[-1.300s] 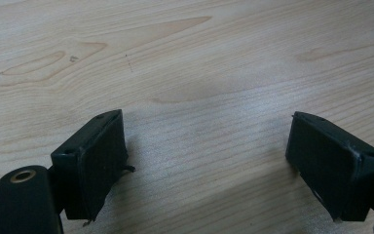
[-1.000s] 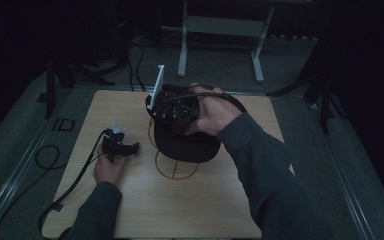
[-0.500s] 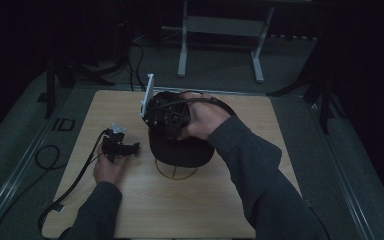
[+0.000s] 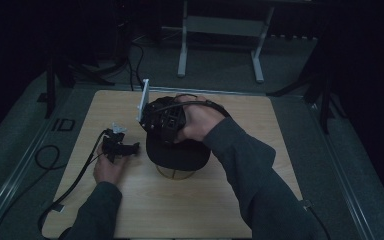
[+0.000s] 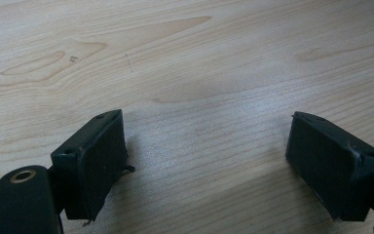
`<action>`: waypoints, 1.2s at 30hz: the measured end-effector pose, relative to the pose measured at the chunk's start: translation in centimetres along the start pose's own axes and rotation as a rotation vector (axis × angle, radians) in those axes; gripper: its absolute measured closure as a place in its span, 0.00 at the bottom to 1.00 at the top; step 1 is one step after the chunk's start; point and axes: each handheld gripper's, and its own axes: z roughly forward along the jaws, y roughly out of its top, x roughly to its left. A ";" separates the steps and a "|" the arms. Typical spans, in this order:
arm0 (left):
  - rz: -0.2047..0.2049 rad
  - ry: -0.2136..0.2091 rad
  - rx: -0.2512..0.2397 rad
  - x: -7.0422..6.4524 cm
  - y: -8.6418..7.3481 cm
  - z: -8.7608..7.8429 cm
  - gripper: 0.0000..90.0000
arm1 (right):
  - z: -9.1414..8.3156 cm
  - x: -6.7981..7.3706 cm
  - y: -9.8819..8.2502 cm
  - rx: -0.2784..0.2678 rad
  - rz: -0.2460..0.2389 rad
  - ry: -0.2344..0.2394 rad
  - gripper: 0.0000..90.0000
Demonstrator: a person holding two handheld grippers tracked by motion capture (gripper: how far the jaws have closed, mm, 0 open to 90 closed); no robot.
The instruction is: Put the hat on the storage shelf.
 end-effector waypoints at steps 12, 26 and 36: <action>0.000 0.001 0.000 0.0 0.0 0.0 0.16 | 0.4 0.1 0.6 -0.028 -0.018 0.037 0.76; -0.001 0.001 -0.001 0.0 0.0 0.0 0.16 | 0.3 -0.4 0.8 -0.091 -0.015 0.002 0.79; -0.001 0.001 -0.001 0.0 0.0 0.0 0.16 | 2.2 -0.4 1.2 -0.064 -0.017 -0.002 0.92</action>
